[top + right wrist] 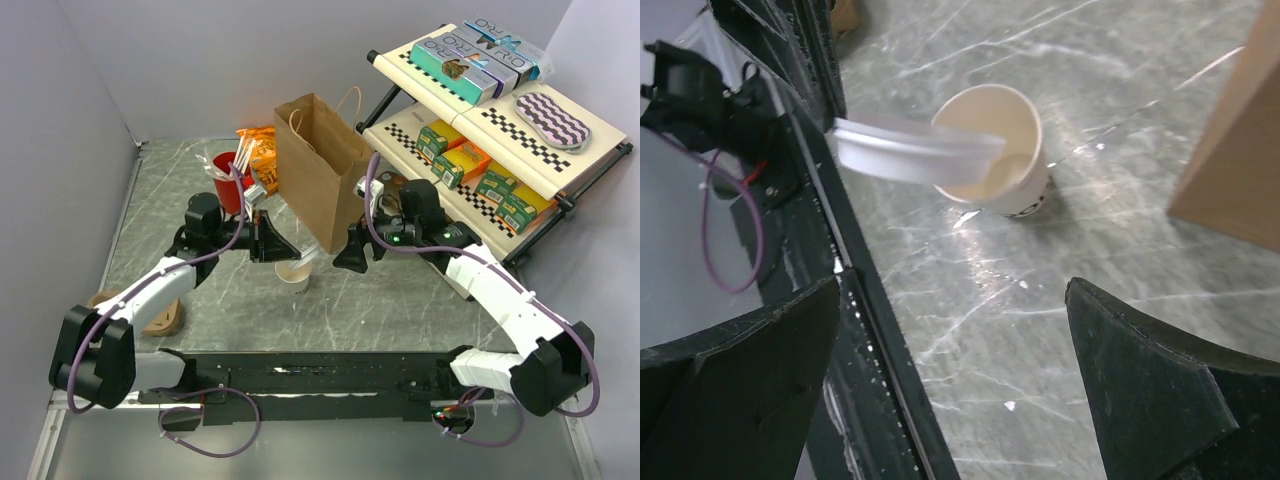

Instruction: Pack the takeout coffee

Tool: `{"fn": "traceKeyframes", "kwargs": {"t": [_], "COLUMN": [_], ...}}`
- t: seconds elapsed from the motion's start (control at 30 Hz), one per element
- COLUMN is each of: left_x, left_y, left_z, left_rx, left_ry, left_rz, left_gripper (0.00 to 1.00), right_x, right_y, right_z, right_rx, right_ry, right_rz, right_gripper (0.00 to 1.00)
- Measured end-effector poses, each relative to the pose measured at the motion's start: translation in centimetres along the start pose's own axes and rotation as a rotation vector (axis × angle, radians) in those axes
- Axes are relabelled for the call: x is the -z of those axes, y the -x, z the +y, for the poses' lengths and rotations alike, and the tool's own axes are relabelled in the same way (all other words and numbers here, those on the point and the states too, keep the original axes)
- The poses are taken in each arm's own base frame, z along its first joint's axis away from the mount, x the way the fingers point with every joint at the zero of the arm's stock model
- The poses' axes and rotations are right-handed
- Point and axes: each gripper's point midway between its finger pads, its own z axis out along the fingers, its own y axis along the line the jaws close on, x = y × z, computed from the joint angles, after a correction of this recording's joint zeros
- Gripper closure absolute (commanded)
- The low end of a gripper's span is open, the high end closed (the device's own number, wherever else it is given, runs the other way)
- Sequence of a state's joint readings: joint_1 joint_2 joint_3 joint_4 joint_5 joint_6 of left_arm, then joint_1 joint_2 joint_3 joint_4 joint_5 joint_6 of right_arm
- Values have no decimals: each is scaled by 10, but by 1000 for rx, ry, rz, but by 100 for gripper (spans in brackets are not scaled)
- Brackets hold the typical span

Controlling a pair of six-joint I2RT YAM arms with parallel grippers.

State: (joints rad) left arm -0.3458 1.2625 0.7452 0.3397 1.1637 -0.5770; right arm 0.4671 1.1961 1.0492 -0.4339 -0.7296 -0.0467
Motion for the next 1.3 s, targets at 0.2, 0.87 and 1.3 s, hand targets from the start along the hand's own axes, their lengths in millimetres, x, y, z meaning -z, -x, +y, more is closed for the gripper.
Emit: {"fn": "traceKeyframes", "kwargs": {"t": [0.2,0.87,1.3], "left_x": [10,24,19], "left_y": [-6,-20,-15], "left_z": [-5,28,48], "left_rx": [148,408,456], "left_ry": [-54,-21,-22], "left_rz": [-58,-123,-115], "left_gripper": [99,99,99], "right_x": [-13,-70,-86], "right_y": [-3,3,-10], "right_z": [6,13,6], "right_rx": [-3,148,154], "right_ry": [85,218,248], "right_rz": [16,-43,-15], "right_gripper": [0,0,0]}}
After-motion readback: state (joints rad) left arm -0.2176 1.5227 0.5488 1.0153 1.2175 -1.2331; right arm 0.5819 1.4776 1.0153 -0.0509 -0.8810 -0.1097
